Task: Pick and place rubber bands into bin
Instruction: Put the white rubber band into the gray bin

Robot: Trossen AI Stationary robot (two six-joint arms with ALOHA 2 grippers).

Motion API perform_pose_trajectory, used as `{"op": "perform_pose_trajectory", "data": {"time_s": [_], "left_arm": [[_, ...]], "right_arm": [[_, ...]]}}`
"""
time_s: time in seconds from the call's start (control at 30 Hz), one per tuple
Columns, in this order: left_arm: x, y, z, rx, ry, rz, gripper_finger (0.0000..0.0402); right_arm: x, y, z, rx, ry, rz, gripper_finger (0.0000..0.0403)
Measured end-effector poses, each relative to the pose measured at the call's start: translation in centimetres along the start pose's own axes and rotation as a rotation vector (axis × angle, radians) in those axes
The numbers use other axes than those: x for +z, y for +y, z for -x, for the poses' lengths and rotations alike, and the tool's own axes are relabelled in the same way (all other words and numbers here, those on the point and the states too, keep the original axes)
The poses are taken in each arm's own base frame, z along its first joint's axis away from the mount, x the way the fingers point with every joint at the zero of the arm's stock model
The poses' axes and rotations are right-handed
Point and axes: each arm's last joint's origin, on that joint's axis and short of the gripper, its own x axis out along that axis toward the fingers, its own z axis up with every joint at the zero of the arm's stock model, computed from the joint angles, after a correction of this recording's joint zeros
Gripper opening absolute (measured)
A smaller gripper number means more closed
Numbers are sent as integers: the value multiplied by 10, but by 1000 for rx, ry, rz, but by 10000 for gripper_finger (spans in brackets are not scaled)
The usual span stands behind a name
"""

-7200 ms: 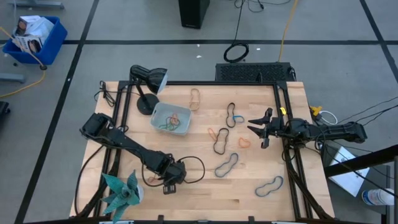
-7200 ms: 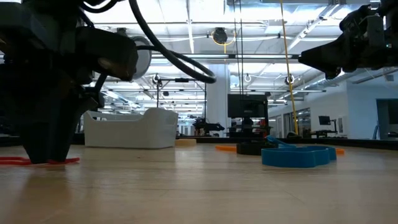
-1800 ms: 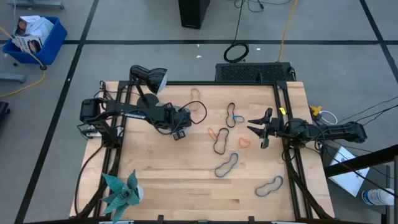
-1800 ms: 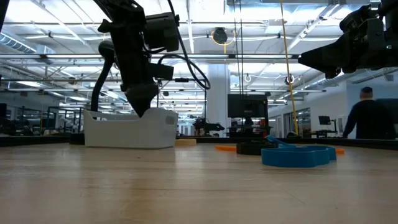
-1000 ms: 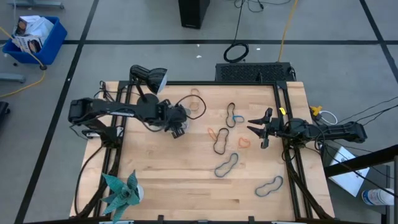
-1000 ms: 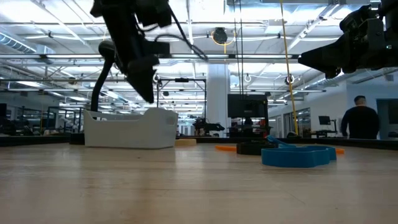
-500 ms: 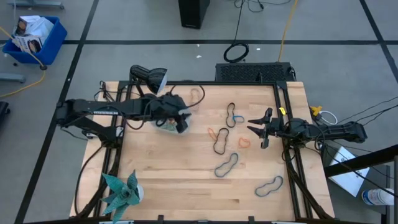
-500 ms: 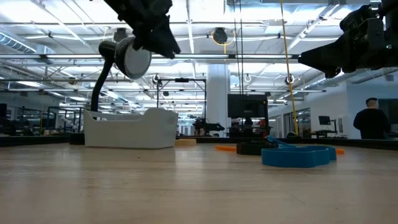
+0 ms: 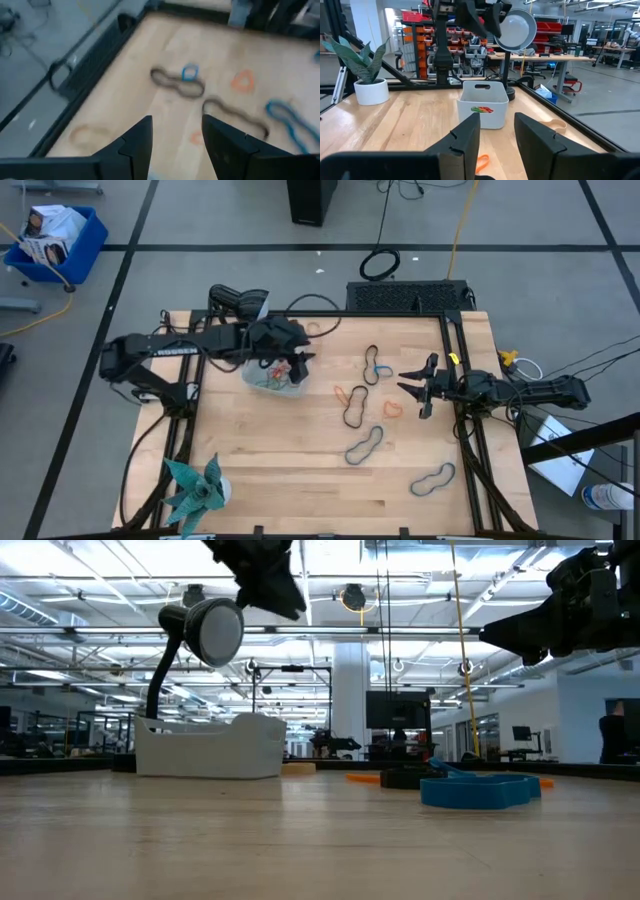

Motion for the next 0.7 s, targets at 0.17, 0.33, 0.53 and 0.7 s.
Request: {"op": "perform_pose_trajectory", "data": {"time_s": [0.17, 0.33, 0.53, 0.7], "left_arm": [[26, 11, -8, 50, 89, 0, 177], [43, 22, -26, 85, 190, 13, 177], [46, 34, -57, 111, 271, 30, 177], [37, 48, -81, 141, 325, 70, 177]], "right_arm": [[0, 0, 0, 0, 4, 1, 116], [-2, 0, -1, 1, 18, 12, 116], [-2, 0, -1, 2, 21, 16, 116], [-2, 0, -1, 1, 26, 18, 116]]}}
